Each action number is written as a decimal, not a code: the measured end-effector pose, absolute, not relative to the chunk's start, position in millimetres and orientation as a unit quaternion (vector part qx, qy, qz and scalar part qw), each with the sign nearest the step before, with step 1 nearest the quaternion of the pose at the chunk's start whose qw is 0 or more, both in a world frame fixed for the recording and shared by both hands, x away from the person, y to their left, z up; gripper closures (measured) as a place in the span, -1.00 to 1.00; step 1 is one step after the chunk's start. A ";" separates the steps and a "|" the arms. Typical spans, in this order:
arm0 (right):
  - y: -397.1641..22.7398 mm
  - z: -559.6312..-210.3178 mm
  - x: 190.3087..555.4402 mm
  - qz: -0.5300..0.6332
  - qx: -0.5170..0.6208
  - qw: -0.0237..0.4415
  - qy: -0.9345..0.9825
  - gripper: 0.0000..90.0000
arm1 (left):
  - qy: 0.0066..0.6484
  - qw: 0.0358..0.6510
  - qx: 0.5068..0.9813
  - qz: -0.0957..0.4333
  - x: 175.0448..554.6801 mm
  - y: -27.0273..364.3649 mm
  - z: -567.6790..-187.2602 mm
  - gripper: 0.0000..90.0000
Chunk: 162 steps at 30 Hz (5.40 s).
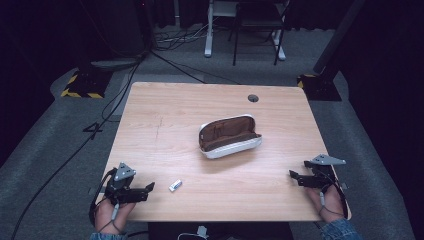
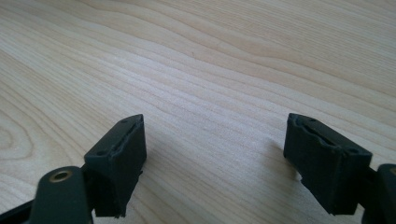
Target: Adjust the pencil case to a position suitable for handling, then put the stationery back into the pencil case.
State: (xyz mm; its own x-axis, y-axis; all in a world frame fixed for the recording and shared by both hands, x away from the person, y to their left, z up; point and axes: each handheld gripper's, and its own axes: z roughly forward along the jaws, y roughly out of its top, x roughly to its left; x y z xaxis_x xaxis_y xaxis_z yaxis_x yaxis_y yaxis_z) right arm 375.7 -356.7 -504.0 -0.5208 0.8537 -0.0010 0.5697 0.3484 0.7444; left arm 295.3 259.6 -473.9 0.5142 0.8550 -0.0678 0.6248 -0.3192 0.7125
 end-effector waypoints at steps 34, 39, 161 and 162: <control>-356.2 -504.1 375.7 0.353 0.449 0.203 0.795 -0.53 | 0.383 0.395 0.824 0.135 300.3 202.9 -466.9 -0.65; -356.2 -504.1 375.6 0.352 0.449 0.203 0.795 -0.53 | 0.383 0.385 0.830 0.124 311.9 193.8 -476.2 -0.61; -356.0 -504.0 375.2 0.352 0.451 0.203 0.795 -0.53 | 0.319 0.435 0.834 0.113 427.4 82.7 -380.5 0.60; -356.0 -504.0 375.2 0.352 0.451 0.203 0.795 -0.53 | 0.315 0.436 0.835 0.112 430.5 81.2 -380.4 0.61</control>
State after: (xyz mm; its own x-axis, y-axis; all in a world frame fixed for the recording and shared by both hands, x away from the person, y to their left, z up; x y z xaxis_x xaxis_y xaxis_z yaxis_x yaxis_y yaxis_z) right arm 375.2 -356.0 -504.0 -0.5107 0.8597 -0.0052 0.5738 0.3454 0.7427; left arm 430.5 81.2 -380.4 0.7758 0.6249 -0.0876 0.4289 -0.4203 0.7996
